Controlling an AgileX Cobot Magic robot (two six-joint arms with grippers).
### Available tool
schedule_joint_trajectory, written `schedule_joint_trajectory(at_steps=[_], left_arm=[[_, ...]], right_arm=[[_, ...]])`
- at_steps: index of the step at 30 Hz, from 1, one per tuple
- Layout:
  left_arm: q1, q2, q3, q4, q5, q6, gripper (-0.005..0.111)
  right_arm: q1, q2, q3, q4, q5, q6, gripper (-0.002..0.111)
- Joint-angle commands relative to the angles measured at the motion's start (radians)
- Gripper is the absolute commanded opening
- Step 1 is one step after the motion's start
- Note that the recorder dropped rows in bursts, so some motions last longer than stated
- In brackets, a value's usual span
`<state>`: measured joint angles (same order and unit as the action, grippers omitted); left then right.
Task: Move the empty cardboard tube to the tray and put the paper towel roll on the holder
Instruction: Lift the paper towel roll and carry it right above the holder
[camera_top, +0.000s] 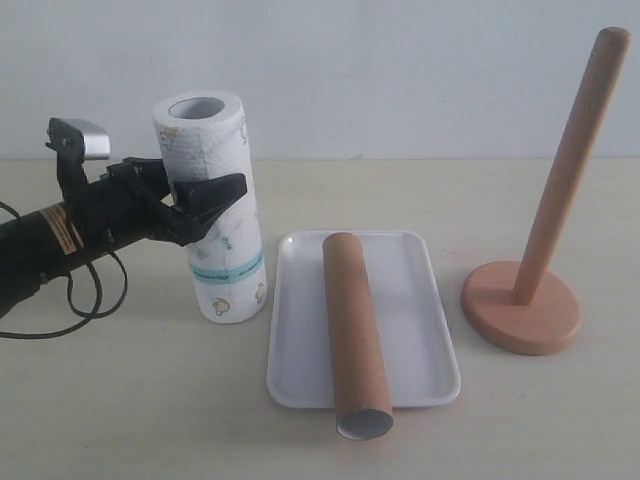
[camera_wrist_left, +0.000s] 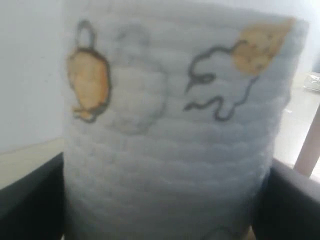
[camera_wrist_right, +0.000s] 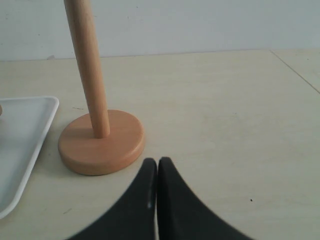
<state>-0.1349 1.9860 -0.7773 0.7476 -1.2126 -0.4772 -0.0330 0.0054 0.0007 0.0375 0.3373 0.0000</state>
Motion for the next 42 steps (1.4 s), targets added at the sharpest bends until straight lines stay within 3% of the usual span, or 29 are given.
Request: schedule_joint_trajectory(at_steps=[1,3,4,13,18,24,33,42], left_arm=[[-0.005,0.003,-0.004,0.000,-0.009,-0.032,0.030],[-0.005,0.003,-0.004,0.000,-0.009,-0.032,0.009],[-0.005,0.003,-0.004,0.000,-0.009,-0.029,0.004],[0.011,-0.023,-0.004,0.012,-0.009,-0.026,0.004],[0.039,-0.151,-0.004,0.027,-0.007,-0.031,0.004],[0.044,-0.437,-0.004,0.027,0.350,-0.036,0.004],[0.044,-0.766,-0.004,0.076,0.414,-0.298,0.004],[0.038,-0.839,-0.008,0.180,0.419,-0.492,0.004]], right_arm=[[-0.005,-0.005,-0.001,0.001,-0.002,0.000,0.000],[-0.005,-0.005,-0.001,0.001,-0.002,0.000,0.000],[-0.005,-0.005,-0.001,0.001,-0.002,0.000,0.000],[-0.005,-0.005,-0.001,0.001,-0.002,0.000,0.000],[-0.005,-0.005,-0.001,0.001,-0.002,0.000,0.000],[-0.005,-0.005,-0.001,0.001,-0.002,0.000,0.000],[-0.005,-0.005,-0.001,0.001,-0.002,0.000,0.000],[-0.005,-0.005,-0.001,0.001,-0.002,0.000,0.000]])
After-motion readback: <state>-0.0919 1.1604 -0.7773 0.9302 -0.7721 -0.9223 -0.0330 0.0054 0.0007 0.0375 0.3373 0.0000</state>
